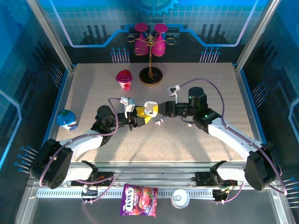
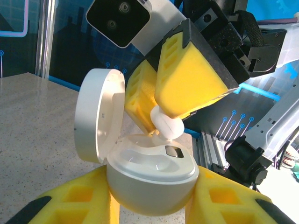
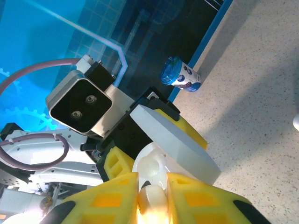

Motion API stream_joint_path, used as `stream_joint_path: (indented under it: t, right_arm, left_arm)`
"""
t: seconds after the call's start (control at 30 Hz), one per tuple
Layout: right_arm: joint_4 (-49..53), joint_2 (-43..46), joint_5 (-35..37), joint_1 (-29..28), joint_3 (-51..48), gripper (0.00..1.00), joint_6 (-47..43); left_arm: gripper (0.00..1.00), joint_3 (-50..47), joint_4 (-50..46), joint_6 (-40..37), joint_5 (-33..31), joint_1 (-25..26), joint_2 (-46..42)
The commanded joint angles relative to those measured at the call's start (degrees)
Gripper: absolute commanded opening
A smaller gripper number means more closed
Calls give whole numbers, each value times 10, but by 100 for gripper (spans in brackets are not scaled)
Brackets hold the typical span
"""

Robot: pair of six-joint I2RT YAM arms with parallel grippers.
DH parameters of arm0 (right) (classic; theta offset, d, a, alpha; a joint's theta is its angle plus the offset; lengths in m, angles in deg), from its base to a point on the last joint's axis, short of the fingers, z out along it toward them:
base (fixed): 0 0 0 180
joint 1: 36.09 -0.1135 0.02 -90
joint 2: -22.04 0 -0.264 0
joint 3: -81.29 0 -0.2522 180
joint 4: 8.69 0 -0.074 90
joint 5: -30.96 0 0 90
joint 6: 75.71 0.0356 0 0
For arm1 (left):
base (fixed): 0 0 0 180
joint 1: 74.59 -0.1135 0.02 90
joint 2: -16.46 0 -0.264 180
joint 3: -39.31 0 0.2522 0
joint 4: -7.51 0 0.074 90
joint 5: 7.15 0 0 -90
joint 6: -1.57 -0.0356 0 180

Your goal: Insert wireless bluetooth earbuds into charging case

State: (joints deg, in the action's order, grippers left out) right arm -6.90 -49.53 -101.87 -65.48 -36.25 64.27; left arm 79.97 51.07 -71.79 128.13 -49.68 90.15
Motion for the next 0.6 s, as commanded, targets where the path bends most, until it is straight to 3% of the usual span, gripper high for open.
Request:
stream_joint_path:
  t: [0.0, 0.3, 0.57]
  right_arm:
    - [52, 12, 28, -8, 29, 25, -28]
    - [92, 24, 47, -15, 48, 33, -39]
    - [115, 42, 75, -15, 55, 48, -49]
  left_arm:
    - [28, 25, 36, 7, 25, 0, -1]
    - [28, 22, 39, 6, 25, 0, 1]
    - [28, 19, 42, 3, 26, 0, 4]
